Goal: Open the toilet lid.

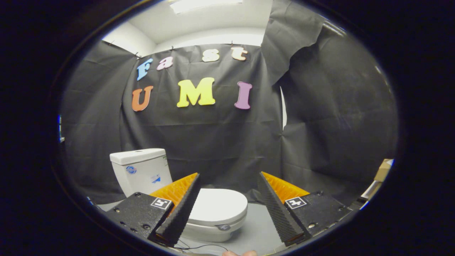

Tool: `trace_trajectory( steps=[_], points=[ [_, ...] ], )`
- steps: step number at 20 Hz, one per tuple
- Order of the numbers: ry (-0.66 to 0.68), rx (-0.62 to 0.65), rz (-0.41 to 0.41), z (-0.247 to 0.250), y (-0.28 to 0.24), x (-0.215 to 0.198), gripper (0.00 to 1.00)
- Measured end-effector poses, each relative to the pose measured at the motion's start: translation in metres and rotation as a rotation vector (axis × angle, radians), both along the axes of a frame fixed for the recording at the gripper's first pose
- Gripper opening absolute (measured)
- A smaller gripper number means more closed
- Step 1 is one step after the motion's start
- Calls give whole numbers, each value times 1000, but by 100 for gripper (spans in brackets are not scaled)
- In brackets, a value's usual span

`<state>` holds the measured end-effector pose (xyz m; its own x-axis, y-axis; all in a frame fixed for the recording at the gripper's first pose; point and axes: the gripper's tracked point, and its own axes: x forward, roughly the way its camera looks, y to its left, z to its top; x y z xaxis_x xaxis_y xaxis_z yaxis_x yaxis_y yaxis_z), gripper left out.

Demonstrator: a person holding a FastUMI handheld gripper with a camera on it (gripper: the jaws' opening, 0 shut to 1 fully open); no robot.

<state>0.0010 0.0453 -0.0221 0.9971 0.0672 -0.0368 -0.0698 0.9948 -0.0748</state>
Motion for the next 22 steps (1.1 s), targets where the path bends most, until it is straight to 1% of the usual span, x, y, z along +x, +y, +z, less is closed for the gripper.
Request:
trace_trajectory(
  steps=[7,10,16,19,22],
  points=[
    [25,-56,45,-13,28,1,100],
    [58,-65,29,-28,30,10,100],
    [272,-29,-15,-94,31,41,100],
    [400,77,-45,-133,26,58,100],
    [492,166,-124,-170,10,79,100]
  ],
)
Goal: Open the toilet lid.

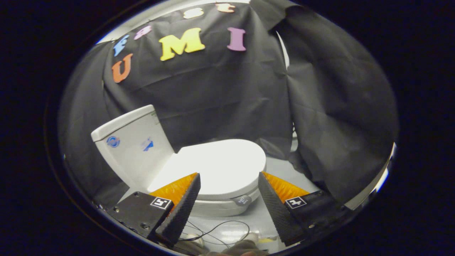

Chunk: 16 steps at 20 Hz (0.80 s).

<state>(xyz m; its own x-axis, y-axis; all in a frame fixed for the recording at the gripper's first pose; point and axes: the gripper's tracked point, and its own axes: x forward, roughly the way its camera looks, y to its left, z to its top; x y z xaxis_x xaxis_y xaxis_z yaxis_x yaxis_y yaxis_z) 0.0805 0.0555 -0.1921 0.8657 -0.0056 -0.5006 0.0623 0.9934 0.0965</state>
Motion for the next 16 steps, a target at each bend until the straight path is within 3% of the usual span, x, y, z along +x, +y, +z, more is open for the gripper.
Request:
trace_trajectory(
  steps=[9,16],
  points=[
    [248,272,-69,-76,-7,18,100],
    [318,484,-185,-110,-26,27,99]
  ],
)
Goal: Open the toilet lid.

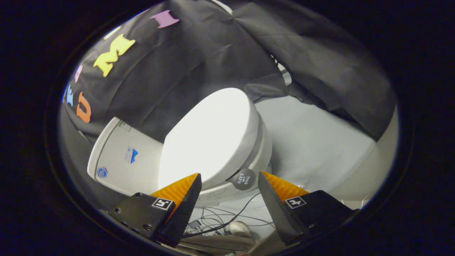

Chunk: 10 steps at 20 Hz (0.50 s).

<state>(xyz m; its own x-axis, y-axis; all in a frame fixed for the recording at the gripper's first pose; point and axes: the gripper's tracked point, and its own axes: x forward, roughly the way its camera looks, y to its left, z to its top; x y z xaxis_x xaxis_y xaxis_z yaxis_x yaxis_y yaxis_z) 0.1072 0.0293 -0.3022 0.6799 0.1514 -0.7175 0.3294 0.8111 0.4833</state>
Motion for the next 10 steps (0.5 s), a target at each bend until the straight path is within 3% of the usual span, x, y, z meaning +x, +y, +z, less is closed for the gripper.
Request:
trace_trajectory(
  steps=[10],
  points=[
    [82,259,-73,-32,3,4,95]
  ],
)
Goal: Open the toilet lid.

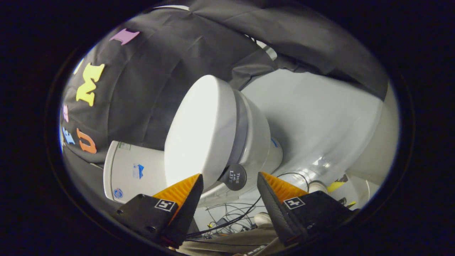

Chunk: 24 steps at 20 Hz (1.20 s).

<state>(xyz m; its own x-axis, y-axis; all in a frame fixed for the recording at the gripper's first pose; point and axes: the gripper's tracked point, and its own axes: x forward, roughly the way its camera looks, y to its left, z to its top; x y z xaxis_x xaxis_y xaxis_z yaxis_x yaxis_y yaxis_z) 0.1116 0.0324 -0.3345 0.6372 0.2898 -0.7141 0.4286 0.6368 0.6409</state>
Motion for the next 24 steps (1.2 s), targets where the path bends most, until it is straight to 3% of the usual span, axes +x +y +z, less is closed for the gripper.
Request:
trace_trajectory(
  steps=[2,5,9,12,17,21,24],
  points=[
    [2,31,-20,-2,-2,3,90],
    [31,75,-41,-10,-1,2,74],
    [8,108,-9,-4,6,4,61],
    [-2,60,6,-3,3,5,54],
    [-19,54,-19,4,-1,6,31],
    [-23,28,-14,7,0,4,22],
    [-51,33,-18,21,3,5,22]
  ],
)
